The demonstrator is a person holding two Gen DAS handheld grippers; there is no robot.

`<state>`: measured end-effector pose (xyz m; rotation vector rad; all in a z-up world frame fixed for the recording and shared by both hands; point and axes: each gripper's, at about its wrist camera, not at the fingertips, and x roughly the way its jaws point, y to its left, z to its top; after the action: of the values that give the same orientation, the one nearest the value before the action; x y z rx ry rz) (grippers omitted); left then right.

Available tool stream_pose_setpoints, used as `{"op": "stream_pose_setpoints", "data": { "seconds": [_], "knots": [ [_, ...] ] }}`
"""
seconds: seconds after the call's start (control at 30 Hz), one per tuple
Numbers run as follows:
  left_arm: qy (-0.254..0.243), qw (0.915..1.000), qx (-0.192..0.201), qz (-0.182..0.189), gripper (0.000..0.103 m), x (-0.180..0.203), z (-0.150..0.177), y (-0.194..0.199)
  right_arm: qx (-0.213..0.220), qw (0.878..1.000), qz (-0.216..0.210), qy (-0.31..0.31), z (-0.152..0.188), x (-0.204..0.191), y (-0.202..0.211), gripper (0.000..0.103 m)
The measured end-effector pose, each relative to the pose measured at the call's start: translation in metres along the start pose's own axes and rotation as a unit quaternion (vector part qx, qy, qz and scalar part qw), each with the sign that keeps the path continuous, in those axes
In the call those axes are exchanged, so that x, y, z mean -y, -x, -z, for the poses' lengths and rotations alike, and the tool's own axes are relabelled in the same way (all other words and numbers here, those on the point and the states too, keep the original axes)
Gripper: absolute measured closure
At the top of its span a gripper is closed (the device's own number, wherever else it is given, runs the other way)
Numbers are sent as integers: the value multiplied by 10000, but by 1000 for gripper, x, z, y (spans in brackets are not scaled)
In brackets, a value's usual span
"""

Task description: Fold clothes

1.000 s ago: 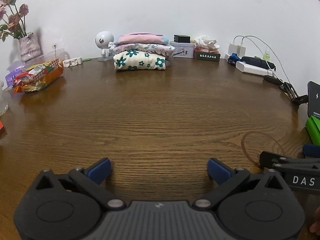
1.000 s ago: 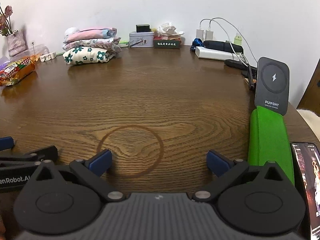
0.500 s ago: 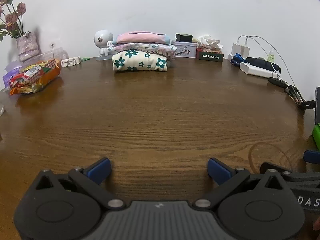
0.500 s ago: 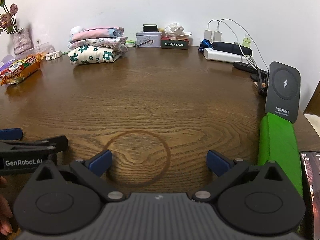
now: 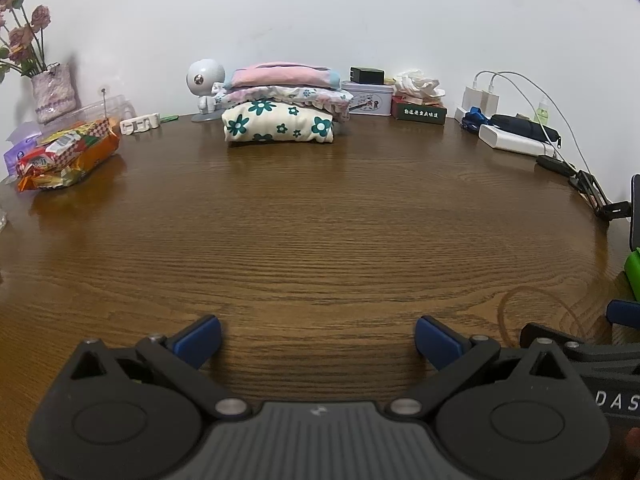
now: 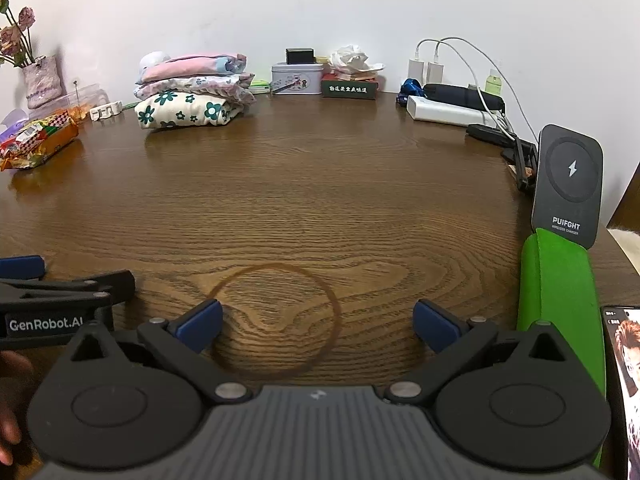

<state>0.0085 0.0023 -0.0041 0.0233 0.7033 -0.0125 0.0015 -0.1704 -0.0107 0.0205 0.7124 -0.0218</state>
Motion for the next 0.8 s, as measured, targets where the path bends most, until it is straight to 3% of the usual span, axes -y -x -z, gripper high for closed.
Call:
{"op": "stream_pose_setpoints", "data": {
  "seconds": [0.8],
  "knots": [
    [-72, 9999, -6, 72, 0, -1, 0, -1, 21, 10000, -55, 35, 1, 0, 0, 1]
  ]
}}
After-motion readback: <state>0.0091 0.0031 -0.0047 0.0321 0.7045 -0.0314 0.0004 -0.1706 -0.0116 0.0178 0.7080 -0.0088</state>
